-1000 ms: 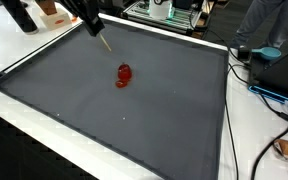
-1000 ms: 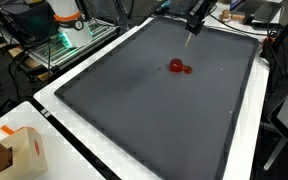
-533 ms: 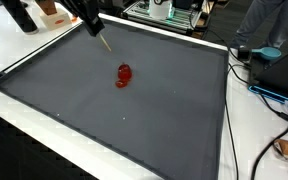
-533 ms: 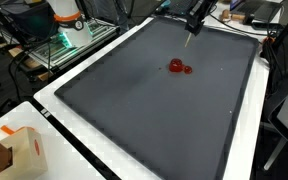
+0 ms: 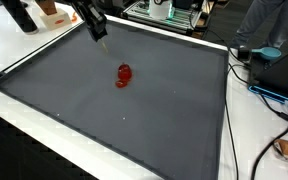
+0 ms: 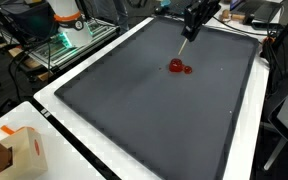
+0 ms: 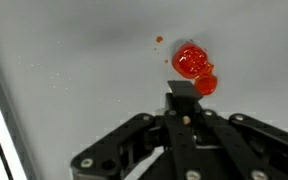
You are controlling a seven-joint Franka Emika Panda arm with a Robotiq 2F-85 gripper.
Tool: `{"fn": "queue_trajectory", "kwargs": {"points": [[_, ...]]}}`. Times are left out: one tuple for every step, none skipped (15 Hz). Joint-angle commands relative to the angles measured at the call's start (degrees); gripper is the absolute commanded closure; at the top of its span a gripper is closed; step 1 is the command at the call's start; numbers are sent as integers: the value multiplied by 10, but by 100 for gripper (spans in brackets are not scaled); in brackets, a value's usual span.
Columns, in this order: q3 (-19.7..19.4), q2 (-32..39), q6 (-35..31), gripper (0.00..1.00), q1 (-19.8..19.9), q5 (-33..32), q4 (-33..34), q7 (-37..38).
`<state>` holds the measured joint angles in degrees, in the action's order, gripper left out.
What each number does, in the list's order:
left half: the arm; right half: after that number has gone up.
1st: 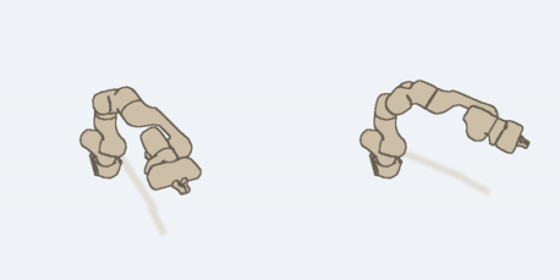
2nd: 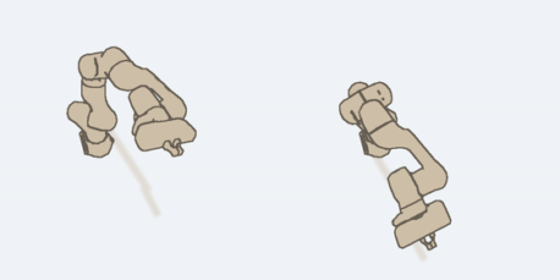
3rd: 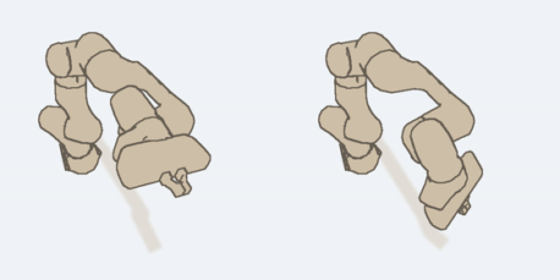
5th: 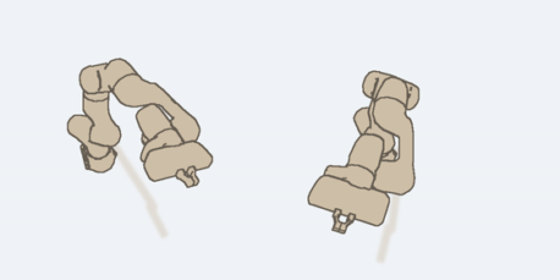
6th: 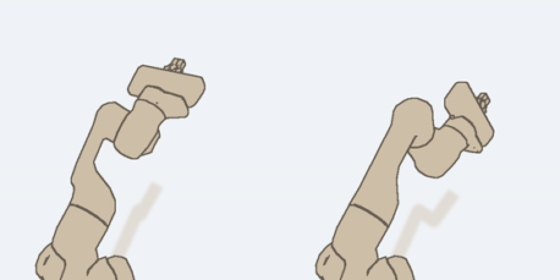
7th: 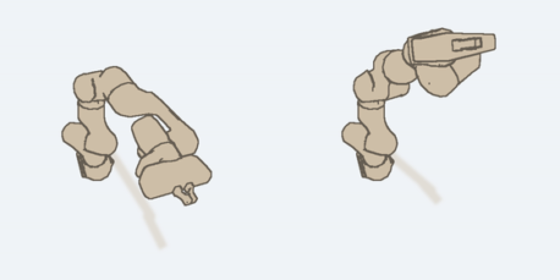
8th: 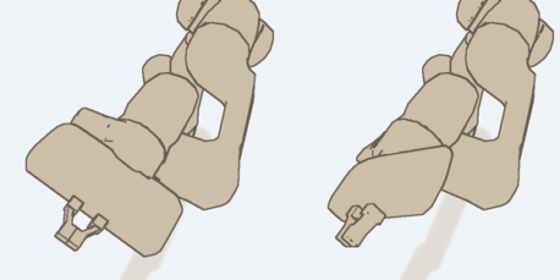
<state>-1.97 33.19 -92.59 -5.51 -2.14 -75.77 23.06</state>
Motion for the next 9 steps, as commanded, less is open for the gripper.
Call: {"fn": "queue_trajectory", "kwargs": {"points": [[-25, 19, 9, 97, -44, -64, -2, 91], [-30, 25, 10, 97, -54, -81, 0, 116], [-35, 32, 13, 97, -64, -97, 1, 141], [-39, 39, 17, 97, -72, -114, 3, 164], [-41, 45, 24, 97, -78, -127, 5, 182], [-43, 51, 32, 97, -84, -140, 7, 201], [-44, 57, 46, 97, -90, -152, 10, 216], [-45, 62, 55, 97, -94, -164, 11, 230], [-44, 68, 66, 97, -97, -171, 13, 240]]}}
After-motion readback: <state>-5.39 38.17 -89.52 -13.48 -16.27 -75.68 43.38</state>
